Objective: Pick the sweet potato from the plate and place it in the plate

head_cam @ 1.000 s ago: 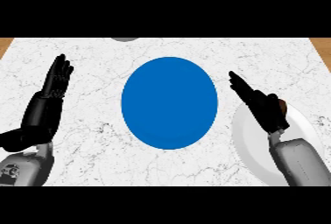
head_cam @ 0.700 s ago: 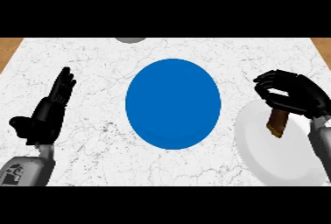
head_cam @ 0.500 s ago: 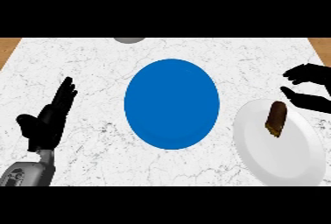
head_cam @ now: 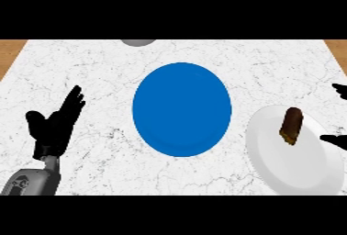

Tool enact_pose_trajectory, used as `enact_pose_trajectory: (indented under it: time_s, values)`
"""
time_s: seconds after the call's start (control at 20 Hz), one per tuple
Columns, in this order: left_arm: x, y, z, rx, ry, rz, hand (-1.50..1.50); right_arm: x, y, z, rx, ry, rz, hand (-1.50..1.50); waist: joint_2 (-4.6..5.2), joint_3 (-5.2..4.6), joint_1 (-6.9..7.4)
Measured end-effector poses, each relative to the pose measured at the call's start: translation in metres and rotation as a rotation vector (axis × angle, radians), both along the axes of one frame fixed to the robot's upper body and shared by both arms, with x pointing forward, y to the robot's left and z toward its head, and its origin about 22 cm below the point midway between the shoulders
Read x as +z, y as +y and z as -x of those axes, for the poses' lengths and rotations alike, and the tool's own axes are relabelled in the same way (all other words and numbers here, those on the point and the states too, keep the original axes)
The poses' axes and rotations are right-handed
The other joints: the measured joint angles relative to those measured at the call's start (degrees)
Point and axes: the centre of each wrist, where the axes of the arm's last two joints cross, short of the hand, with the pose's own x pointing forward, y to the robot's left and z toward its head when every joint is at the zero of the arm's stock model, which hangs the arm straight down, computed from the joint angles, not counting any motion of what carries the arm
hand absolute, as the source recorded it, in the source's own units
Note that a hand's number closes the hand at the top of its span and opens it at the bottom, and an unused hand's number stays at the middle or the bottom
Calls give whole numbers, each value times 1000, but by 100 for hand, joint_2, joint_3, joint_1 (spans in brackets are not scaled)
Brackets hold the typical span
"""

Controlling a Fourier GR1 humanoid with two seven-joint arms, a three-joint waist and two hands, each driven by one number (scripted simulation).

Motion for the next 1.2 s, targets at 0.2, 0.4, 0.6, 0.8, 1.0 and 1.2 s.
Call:
enact_pose_trajectory:
  time_s: [0.2,0.4,0.6,0.8,1.0,1.2]
  values:
    - [8,1,-6,-3,7,0,0,12,-1,3,32,75,92,-150,-7,-2,14]
    - [4,4,-9,-8,10,-1,0,25,13,-4,43,129,157,-150,-7,-3,27]
    - [1,3,-7,-13,7,0,0,28,29,-12,57,221,211,-150,-6,-3,51]
    - [0,4,-9,-15,9,3,0,27,39,-18,71,329,266,-150,-5,-4,55]
    - [-1,4,-10,-15,6,-2,0,32,60,-25,82,396,366,-150,-6,-3,61]
    - [2,3,-11,-15,5,-4,0,32,65,-34,79,468,444,-150,-2,-2,71]
